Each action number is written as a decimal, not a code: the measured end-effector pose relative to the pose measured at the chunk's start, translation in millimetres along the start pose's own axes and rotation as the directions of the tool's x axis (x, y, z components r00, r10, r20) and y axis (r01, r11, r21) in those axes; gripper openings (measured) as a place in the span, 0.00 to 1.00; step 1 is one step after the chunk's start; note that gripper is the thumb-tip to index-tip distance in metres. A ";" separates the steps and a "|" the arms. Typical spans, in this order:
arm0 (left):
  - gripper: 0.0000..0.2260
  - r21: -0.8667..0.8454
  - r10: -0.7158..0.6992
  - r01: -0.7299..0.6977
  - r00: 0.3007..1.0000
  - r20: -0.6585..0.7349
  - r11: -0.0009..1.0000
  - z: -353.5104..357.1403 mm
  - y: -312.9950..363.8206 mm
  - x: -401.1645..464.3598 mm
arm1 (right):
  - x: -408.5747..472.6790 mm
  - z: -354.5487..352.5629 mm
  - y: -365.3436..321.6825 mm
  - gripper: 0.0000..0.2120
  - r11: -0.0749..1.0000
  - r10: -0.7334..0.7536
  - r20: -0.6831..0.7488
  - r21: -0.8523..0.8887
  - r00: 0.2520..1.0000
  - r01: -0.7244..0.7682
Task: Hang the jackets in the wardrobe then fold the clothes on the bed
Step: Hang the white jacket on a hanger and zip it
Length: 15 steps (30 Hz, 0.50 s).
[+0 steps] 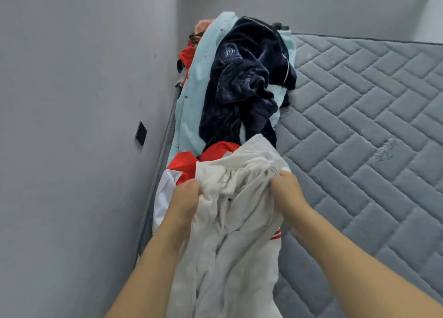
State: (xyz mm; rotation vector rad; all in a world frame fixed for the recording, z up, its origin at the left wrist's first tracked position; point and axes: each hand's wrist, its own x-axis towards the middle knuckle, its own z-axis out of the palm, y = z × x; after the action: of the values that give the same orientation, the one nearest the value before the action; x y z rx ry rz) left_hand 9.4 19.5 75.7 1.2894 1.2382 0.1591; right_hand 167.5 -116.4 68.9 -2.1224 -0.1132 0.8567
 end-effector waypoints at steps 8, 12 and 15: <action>0.17 -0.292 0.018 0.183 0.820 0.572 0.939 59.3 88.4 -190.8 | -162.3 -181.0 -16.6 0.03 0.982 -0.079 -0.023 0.169 0.997 0.082; 0.18 -0.200 0.049 0.124 0.723 0.689 0.972 113.0 121.8 -297.0 | -247.6 -289.1 8.2 0.06 0.980 -0.136 -0.189 0.119 0.972 0.160; 0.12 -0.169 0.135 -0.027 0.732 0.668 0.985 167.7 144.0 -380.5 | -308.6 -371.2 48.2 0.03 0.977 -0.119 -0.345 0.127 0.931 0.172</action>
State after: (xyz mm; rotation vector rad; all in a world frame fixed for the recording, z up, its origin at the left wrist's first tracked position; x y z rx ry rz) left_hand 54.5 -297.0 378.1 1.1177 0.5209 -0.1549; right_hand 149.1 -505.1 358.7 -2.0511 -0.0245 0.3935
